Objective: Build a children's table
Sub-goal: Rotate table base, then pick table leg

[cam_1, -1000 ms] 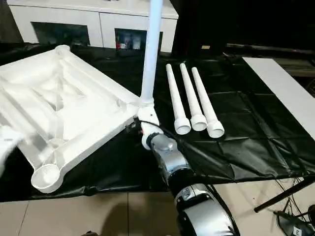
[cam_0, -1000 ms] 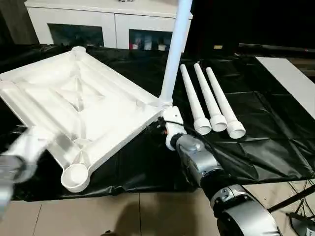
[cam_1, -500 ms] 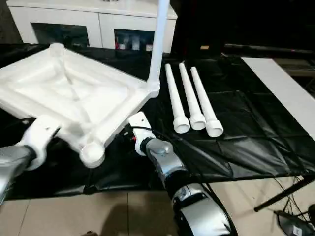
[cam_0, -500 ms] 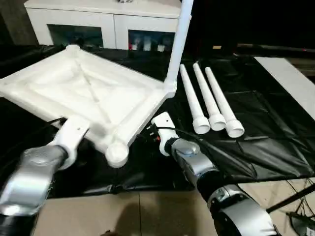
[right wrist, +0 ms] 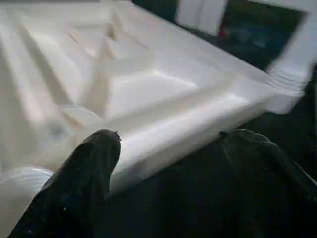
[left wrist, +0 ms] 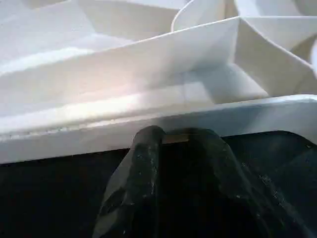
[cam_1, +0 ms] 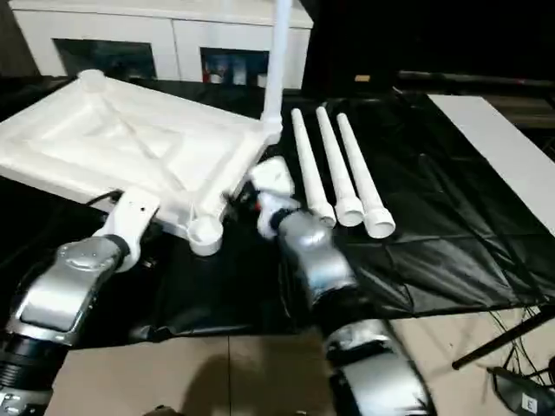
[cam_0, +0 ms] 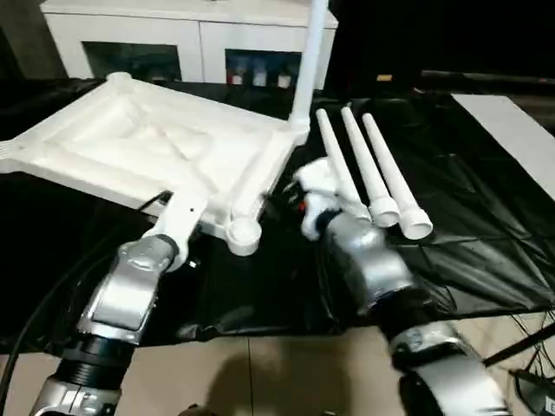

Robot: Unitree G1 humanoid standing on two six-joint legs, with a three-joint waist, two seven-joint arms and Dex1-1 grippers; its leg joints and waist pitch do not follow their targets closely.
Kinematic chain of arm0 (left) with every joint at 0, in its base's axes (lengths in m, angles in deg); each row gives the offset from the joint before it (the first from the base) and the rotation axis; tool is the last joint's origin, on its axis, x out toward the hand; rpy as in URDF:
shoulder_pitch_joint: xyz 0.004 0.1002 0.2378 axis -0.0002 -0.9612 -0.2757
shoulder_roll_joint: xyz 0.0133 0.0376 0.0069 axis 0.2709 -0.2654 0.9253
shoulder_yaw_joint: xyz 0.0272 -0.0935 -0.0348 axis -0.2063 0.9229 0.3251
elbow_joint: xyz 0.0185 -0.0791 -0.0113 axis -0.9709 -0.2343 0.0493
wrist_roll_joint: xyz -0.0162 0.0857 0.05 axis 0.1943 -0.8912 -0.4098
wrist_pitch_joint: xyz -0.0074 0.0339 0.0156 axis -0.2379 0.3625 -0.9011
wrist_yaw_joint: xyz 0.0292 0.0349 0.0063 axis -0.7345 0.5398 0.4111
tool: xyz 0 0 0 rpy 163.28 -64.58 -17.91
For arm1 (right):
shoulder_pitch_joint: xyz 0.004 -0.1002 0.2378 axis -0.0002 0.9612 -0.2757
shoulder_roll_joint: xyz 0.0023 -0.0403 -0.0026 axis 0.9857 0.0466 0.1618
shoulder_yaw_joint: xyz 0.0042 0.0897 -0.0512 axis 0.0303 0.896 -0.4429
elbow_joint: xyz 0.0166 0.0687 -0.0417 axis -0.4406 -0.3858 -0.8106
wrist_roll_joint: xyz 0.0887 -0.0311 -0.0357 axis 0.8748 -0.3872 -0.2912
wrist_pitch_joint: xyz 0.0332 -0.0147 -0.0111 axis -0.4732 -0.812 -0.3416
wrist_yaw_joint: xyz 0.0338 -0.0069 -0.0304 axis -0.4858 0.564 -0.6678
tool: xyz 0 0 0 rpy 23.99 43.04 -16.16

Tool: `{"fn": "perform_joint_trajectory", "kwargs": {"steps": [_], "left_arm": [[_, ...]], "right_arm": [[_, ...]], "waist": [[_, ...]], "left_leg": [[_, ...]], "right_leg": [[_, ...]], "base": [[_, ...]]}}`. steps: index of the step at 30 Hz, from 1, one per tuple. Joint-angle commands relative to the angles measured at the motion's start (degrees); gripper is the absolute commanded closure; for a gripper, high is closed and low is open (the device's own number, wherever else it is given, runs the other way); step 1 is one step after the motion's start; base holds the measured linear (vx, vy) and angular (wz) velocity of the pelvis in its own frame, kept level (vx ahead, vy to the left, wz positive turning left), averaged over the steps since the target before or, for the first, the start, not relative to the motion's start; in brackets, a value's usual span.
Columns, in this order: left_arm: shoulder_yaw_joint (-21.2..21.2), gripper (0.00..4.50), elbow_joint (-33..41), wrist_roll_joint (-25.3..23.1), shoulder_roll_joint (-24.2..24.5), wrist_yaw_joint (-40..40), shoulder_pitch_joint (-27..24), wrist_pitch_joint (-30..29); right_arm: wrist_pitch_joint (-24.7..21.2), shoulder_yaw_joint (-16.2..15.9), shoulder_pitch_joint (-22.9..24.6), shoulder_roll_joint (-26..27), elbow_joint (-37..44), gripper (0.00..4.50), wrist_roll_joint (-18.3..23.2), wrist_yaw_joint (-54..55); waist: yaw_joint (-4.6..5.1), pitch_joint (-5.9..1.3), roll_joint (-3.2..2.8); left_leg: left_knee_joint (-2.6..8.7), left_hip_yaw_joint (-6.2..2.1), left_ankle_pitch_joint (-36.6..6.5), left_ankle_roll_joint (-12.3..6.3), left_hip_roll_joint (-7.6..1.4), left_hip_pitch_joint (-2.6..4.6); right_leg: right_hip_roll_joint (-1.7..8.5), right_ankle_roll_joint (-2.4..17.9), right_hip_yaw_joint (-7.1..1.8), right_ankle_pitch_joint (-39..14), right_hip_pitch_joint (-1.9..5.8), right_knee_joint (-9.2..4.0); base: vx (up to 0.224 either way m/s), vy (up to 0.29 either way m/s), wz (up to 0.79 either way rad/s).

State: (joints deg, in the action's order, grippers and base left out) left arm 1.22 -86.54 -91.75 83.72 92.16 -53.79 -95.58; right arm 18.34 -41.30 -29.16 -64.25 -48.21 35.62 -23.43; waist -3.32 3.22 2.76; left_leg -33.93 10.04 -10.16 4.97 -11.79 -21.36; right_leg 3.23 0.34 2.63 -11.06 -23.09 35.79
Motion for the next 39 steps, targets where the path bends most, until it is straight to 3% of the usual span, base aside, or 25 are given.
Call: {"fn": "perform_joint_trajectory", "kwargs": {"steps": [1,2,3,4,5,6,8,9,11,12,13,16,24,26,28,30,31,34,36,38,39], "left_arm": [[0.4,3.15,4.1,1.3,1.9,3.0,-0.6,0.3],[0.5,3.09,4.3,1.4,2.0,3.2,-0.6,0.3],[2.7,3.09,7.9,3.8,4.8,6.6,-1.5,-0.7],[2.7,3.09,7.9,3.8,4.8,6.6,-1.5,-0.7],[3.6,3.09,9.1,4.4,6.3,7.8,-1.8,-1.3],[4.1,3.09,9.8,4.5,8.3,9.2,-1.8,-0.7],[4.7,3.09,10.1,4.1,10.6,10.4,-1.3,0.7],[5.0,3.09,10.1,4.1,10.8,10.4,-0.7,1.7],[6.1,3.09,10.7,5.3,9.6,9.9,0.4,2.2],[6.5,3.09,11.2,6.5,8.1,9.5,0.7,2.0],[6.7,3.09,11.6,7.2,7.1,9.2,0.9,1.7],[4.8,3.09,12.9,7.2,6.2,9.5,0.2,1.1],[1.6,3.09,13.7,7.4,6.4,12.2,0.2,1.4],[1.5,3.09,14.1,7.9,6.4,12.7,0.2,1.3],[1.2,3.09,14.4,8.0,6.7,12.6,0.2,1.2],[0.5,3.09,14.3,7.8,7.3,12.9,0.5,1.3],[0.3,3.09,14.3,7.8,7.4,13.0,0.5,1.3],[0.4,3.09,14.4,8.2,7.2,13.2,0.6,1.3],[0.1,3.09,14.6,8.1,7.4,13.5,0.9,1.1],[0.0,3.09,14.7,8.0,7.5,13.6,1.0,1.1],[-0.3,3.09,15.3,8.2,7.7,14.2,1.0,0.8]], "right_arm": [[-5.0,1.0,-1.4,-1.3,0.5,0.52,-0.5,1.1],[-5.2,1.1,-1.5,-1.4,0.5,0.42,-0.4,1.2],[-9.3,3.6,-4.1,-2.6,-1.3,0.42,1.2,3.2],[-9.3,3.6,-4.1,-2.6,-1.3,0.32,1.2,3.2],[-10.9,4.4,-5.8,-3.4,-3.1,0.32,1.4,4.0],[-12.2,5.1,-8.2,-4.3,-6.0,0.06,1.4,5.2],[-13.3,5.6,-12.0,-5.7,-10.5,0.06,1.0,6.1],[-13.1,5.6,-13.8,-6.4,-12.6,0.06,0.7,6.3],[-13.5,5.7,-15.9,-7.2,-14.4,0.06,0.2,6.5],[-13.6,5.7,-16.5,-7.7,-15.0,0.06,0.0,6.8],[-13.8,5.7,-16.8,-8.0,-15.4,0.06,-0.1,7.0],[-14.0,5.8,-16.9,-9.0,-18.3,0.06,-0.6,7.6],[-17.9,3.1,-16.7,-10.9,-24.9,0.06,-2.1,2.3],[-18.6,2.5,-16.0,-11.4,-24.1,0.06,-2.2,0.9],[-18.6,2.5,-15.7,-11.5,-23.7,0.06,-1.8,-0.3],[-22.5,0.9,-13.6,-12.3,-18.5,0.06,-1.6,-4.9],[-23.7,0.6,-13.1,-12.4,-17.1,0.06,-1.5,-6.1],[-24.7,-0.3,-12.2,-12.8,-15.0,0.06,-1.7,-7.3],[-30.1,-3.0,-7.5,-14.0,-5.0,0.06,-1.1,-10.8],[-32.1,-3.9,-5.9,-14.5,-1.4,0.06,-0.7,-11.9],[-34.8,-5.7,-3.3,-15.8,4.4,0.06,-0.6,-13.4]], "waist": [[0.11,-4.04,-1.91],[0.06,-3.96,-2.22],[0.15,-3.92,-2.14],[0.36,-3.98,-2.1],[0.31,-3.75,-2.42],[0.46,-3.79,-2.42],[0.57,-3.52,-2.35],[0.66,-3.54,-2.11],[0.55,-3.48,-2.38],[0.54,-3.59,-1.9],[0.24,-3.65,-2.11],[0.06,-3.81,-2.08],[0.04,-3.86,-1.98],[0.13,-3.82,-2.23],[0.1,-3.77,-2.04],[0.15,-3.72,-2.39],[0.1,-3.82,-2.19],[0.08,-3.83,-2.34],[-0.09,-3.81,-2.36],[-0.24,-3.82,-2.44],[-0.18,-3.83,-2.29]], "left_leg": [[3.95,-0.4,-10.7,1.94,-0.96,0.96],[3.96,-0.47,-11.1,2.14,-0.97,1.07],[3.96,-0.4,-11.4,2.22,-0.97,1.07],[4.0,-0.49,-11.5,2.51,-0.94,0.99],[3.9,-0.35,-12.0,2.79,-0.94,1.18],[3.83,-0.4,-12.2,2.92,-0.9,1.19],[3.83,-0.28,-13.3,3.09,-0.76,1.08],[3.74,-0.22,-13.8,3.3,-0.79,1.2],[3.66,-0.17,-12.8,3.33,-0.84,1.06],[3.66,-0.12,-12.3,3.26,-0.85,1.02],[3.54,-0.01,-11.3,3.22,-0.93,1.24],[3.44,-0.05,-9.4,2.89,-0.92,0.82],[3.2,0.1,-9.0,1.8,-0.91,0.71],[3.16,0.03,-9.5,1.98,-0.88,0.72],[3.17,0.07,-9.9,1.93,-0.96,0.71],[3.17,0.01,-10.0,1.78,-0.86,0.73],[3.2,-0.06,-9.4,1.47,-0.95,0.72],[3.15,-0.06,-9.5,1.74,-1.02,0.77],[3.17,-0.11,-9.2,1.76,-1.02,0.85],[3.17,-0.11,-8.9,1.78,-1.04,0.94],[3.24,-0.17,-8.9,1.78,-1.0,0.86]], "right_leg": [[3.35,11.3,-2.36,-2.0,2.64,-3.51],[3.44,11.5,-2.37,-2.4,2.62,-3.46],[3.36,11.7,-2.38,-2.5,2.59,-3.53],[3.32,12.2,-2.3,-2.8,2.75,-3.26],[3.22,11.9,-2.32,-3.4,2.44,-3.45],[3.27,12.1,-2.32,-3.7,2.43,-3.3],[3.25,11.8,-2.36,-6.5,2.41,-3.54],[3.33,11.9,-2.33,-7.9,2.19,-3.65],[3.33,11.9,-2.42,-6.6,2.24,-3.5],[3.36,12.1,-2.39,-6.2,2.39,-3.42],[3.42,12.4,-2.44,-4.8,2.26,-3.32],[3.42,12.6,-2.36,-1.8,2.6,-2.84],[3.49,13.7,-2.35,-1.8,2.76,-2.91],[3.47,13.7,-2.34,-2.5,2.79,-2.91],[3.5,13.7,-2.36,-3.0,2.79,-3.02],[3.27,13.5,-2.32,-3.0,2.83,-3.05],[3.33,13.5,-2.3,-2.1,2.92,-3.0],[3.47,14.1,-2.32,-2.8,2.82,-3.01],[3.32,13.5,-2.35,-2.4,2.93,-2.99],[3.33,13.2,-2.34,-2.2,2.86,-3.01],[3.34,13.3,-2.34,-2.1,2.96,-3.05]], "base": [[0.0,0.0,0.0],[0.0,0.0,0.0],[0.0,0.0,0.0],[0.0,0.0,0.0],[0.0,0.0,0.0],[0.0,0.0,0.0],[0.0,0.0,0.0],[0.0,0.0,0.0],[0.0,0.0,0.0],[0.0,0.0,0.0],[0.0,0.0,0.0],[0.0,0.0,0.0],[0.0,0.0,0.0],[0.0,0.0,0.0],[0.0,0.0,0.0],[0.0,0.0,0.0],[0.0,0.0,0.0],[0.0,0.0,0.0],[0.0,0.0,0.0],[0.0,0.0,0.0],[0.0,0.0,0.0]]}}
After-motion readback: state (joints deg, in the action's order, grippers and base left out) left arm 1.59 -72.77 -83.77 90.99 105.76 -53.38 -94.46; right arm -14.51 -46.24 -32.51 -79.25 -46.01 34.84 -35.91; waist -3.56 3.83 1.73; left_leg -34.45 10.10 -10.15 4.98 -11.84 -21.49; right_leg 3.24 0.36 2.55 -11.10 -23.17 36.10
